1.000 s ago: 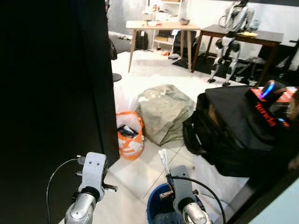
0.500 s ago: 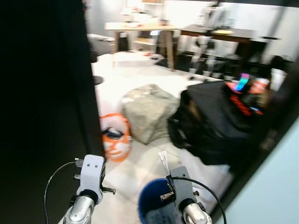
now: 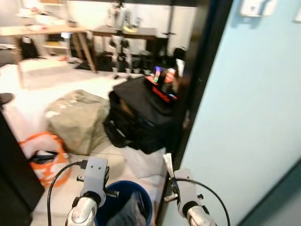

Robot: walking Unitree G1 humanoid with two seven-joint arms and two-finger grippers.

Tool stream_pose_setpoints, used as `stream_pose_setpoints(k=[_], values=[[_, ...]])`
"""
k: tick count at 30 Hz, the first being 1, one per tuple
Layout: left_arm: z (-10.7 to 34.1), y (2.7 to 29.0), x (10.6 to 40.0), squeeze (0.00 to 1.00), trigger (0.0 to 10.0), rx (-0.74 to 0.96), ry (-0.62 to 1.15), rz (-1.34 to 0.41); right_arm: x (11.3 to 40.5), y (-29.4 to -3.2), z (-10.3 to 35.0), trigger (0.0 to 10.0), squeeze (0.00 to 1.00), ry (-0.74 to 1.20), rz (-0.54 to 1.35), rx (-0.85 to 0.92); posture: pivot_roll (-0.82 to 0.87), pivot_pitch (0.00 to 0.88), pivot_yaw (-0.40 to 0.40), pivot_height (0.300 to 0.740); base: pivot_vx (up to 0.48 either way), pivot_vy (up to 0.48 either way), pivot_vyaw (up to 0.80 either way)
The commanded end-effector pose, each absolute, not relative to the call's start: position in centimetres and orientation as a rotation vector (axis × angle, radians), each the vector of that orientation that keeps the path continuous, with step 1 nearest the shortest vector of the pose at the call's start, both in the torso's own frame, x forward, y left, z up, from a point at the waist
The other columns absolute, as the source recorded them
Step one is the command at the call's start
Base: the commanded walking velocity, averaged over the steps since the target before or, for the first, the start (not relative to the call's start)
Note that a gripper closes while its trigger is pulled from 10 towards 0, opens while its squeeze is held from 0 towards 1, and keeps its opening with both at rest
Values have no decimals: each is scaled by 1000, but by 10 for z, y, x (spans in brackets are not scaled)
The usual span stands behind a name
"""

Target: Clean up the room

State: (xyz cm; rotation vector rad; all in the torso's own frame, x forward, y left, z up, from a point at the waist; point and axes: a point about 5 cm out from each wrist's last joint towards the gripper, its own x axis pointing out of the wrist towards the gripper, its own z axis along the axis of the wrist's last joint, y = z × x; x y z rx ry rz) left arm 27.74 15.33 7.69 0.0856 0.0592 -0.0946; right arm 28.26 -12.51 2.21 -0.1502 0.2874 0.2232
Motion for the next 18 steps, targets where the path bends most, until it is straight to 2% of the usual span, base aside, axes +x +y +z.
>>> stream_pose_setpoints(k=[1, 3, 11, 18], values=[[72, 155, 276, 0, 10000, 87, 83, -91, 281, -126, 19, 10000, 0, 314, 227, -143, 69, 85, -26, 740, 0, 0, -800], [72, 155, 276, 0, 10000, 86, 82, -90, 281, -125, 18, 10000, 0, 319, 230, -134, 69, 85, -26, 740, 0, 0, -800], [70, 158, 276, 0, 10000, 108, 108, -73, 278, -120, 15, 10000, 0, 329, 279, -155, 68, 90, -24, 740, 0, 0, 0], [70, 158, 278, 0, 10000, 118, 115, -84, 277, -120, 15, 10000, 0, 331, 276, -152, 66, 93, -20, 740, 0, 318, 0]])
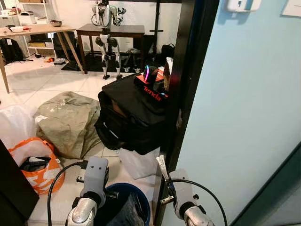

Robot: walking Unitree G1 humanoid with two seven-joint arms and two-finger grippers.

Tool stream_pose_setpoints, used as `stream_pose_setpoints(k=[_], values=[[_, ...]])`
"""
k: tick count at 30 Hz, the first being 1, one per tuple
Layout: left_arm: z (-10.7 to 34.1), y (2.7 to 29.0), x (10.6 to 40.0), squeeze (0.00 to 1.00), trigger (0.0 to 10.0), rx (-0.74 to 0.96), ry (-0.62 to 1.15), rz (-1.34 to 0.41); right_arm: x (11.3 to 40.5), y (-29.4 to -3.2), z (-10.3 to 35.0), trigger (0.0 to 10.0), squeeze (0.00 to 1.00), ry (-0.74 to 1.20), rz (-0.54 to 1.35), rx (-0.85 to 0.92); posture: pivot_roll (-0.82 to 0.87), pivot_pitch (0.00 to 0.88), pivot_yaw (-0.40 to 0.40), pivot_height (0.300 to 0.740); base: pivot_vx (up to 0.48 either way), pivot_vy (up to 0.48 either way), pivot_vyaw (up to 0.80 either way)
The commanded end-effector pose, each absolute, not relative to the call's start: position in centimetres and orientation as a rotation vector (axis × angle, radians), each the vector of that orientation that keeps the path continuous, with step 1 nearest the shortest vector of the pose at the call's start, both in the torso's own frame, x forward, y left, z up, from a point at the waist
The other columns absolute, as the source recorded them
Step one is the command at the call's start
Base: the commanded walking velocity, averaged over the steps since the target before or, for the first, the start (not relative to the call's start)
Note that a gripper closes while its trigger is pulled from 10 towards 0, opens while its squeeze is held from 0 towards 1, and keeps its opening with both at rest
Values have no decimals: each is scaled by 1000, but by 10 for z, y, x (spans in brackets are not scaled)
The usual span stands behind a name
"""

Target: Clean up the room

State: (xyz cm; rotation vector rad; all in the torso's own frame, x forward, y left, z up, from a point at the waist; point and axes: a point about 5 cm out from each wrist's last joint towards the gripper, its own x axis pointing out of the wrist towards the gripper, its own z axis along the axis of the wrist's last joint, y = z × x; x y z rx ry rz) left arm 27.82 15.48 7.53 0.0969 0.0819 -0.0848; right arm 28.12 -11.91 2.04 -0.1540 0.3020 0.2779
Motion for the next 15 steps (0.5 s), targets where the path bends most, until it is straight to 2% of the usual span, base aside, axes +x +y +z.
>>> stream_pose_setpoints(k=[1, 9, 13, 15], values=[[70, 157, 278, 0, 10000, 119, 115, -86, 277, -120, 15, 10000, 0, 332, 275, -152, 68, 93, -19, 740, 0, 349, 0], [71, 157, 278, 0, 10000, 124, 117, -90, 276, -119, 14, 10000, 0, 333, 276, -148, 70, 93, -15, 740, 0, 349, 0], [70, 155, 279, 0, 10000, 159, 134, -128, 276, -118, 14, 10000, 0, 332, 274, -145, 72, 92, -11, 740, 0, 0, 0], [69, 154, 278, 0, 10000, 185, 150, -149, 275, -118, 14, 10000, 0, 332, 272, -143, 72, 91, -9, 740, 0, -480, 0]])
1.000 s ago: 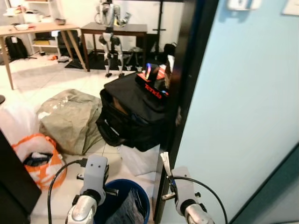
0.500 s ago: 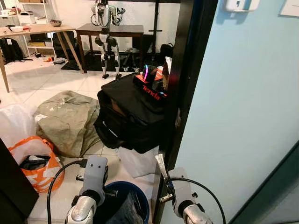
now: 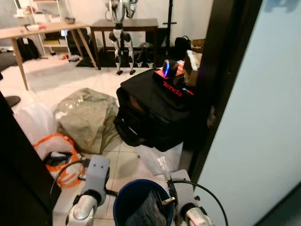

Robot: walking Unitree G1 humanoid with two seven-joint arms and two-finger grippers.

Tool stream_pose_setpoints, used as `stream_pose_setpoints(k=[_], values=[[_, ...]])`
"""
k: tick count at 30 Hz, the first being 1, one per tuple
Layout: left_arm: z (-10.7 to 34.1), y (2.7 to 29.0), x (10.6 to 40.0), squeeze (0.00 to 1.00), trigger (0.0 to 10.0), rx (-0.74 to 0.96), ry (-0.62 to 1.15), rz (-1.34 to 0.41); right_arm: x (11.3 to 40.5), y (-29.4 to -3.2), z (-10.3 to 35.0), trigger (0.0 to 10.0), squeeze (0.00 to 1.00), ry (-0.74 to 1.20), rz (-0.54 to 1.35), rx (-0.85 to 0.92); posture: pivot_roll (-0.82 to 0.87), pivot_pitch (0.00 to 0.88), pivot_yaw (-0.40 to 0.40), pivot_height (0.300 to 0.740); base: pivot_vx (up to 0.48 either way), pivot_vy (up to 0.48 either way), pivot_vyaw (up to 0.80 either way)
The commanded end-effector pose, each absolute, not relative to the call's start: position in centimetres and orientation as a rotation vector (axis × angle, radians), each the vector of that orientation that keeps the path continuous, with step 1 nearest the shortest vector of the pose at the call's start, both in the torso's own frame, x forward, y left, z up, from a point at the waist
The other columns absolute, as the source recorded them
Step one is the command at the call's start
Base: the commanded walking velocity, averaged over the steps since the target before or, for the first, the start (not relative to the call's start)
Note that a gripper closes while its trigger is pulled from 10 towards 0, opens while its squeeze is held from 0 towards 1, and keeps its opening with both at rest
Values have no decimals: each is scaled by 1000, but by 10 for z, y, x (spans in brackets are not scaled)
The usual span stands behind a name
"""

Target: Clean up the room

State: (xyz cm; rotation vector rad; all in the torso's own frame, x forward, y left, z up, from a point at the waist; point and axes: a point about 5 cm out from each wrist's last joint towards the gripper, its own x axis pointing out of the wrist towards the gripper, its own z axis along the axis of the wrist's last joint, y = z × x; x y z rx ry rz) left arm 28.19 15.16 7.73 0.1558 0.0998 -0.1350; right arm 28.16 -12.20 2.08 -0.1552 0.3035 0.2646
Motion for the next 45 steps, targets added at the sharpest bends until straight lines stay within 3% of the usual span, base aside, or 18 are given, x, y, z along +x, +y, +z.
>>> stream_pose_setpoints(k=[1, 9, 45], values=[[68, 153, 278, 0, 10000, 187, 155, -157, 275, -118, 14, 10000, 0, 332, 271, -142, 72, 91, -9, 740, 0, -480, 0], [67, 152, 277, 0, 10000, 182, 164, -163, 274, -120, 13, 10000, 0, 334, 264, -141, 73, 90, -9, 740, 0, -480, 0], [65, 160, 281, 0, 10000, 185, 178, -102, 275, -122, 11, 10000, 0, 352, 242, -114, 72, 81, -21, 740, 0, 53, 0]])
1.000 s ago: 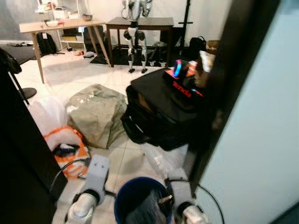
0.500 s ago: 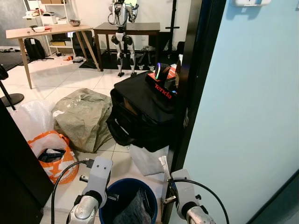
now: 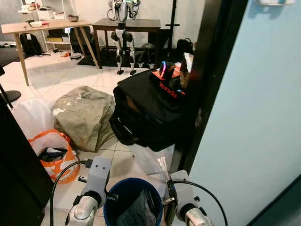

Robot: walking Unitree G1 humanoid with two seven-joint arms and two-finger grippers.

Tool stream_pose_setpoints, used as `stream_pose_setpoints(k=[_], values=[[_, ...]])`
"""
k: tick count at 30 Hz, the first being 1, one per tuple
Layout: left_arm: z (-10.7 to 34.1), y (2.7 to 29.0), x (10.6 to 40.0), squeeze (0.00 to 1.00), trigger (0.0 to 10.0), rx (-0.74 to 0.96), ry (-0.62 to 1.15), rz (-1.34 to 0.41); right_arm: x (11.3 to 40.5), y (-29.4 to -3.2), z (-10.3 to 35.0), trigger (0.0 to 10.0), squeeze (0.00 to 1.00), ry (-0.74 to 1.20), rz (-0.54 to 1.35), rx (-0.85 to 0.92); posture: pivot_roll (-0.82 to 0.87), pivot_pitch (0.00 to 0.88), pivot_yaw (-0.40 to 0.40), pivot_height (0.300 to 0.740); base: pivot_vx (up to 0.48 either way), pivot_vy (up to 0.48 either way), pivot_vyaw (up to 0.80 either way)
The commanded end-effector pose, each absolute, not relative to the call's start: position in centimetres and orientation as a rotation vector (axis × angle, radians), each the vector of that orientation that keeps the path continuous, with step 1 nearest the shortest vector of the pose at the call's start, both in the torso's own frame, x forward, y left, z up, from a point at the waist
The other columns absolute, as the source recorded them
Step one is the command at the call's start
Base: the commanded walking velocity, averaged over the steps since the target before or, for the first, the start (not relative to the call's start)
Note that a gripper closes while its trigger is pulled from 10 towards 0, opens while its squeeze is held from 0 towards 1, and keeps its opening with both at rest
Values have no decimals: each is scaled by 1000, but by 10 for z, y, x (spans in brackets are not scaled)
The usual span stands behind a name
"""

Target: Clean up the room

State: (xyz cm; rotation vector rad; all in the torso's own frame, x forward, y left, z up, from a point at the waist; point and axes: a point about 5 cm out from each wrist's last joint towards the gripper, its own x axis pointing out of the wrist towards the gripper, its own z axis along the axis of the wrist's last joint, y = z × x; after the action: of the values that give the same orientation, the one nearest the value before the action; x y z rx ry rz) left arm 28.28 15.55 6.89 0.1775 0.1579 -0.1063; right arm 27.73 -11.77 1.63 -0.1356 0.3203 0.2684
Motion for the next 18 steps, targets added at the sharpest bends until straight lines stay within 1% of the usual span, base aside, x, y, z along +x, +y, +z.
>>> stream_pose_setpoints(k=[1, 16, 18], values=[[65, 160, 281, 0, 10000, 185, 178, -102, 275, -122, 11, 10000, 0, 352, 242, -114, 72, 81, -21, 740, 0, 0, 0], [62, 157, 284, 0, 10000, 183, 198, -98, 276, -125, 11, 10000, 0, 356, 234, -112, 67, 85, -24, 740, 0, 0, 0], [62, 157, 284, 0, 10000, 180, 204, -99, 277, -125, 12, 10000, 0, 355, 234, -113, 66, 86, -23, 740, 0, 480, 0]])
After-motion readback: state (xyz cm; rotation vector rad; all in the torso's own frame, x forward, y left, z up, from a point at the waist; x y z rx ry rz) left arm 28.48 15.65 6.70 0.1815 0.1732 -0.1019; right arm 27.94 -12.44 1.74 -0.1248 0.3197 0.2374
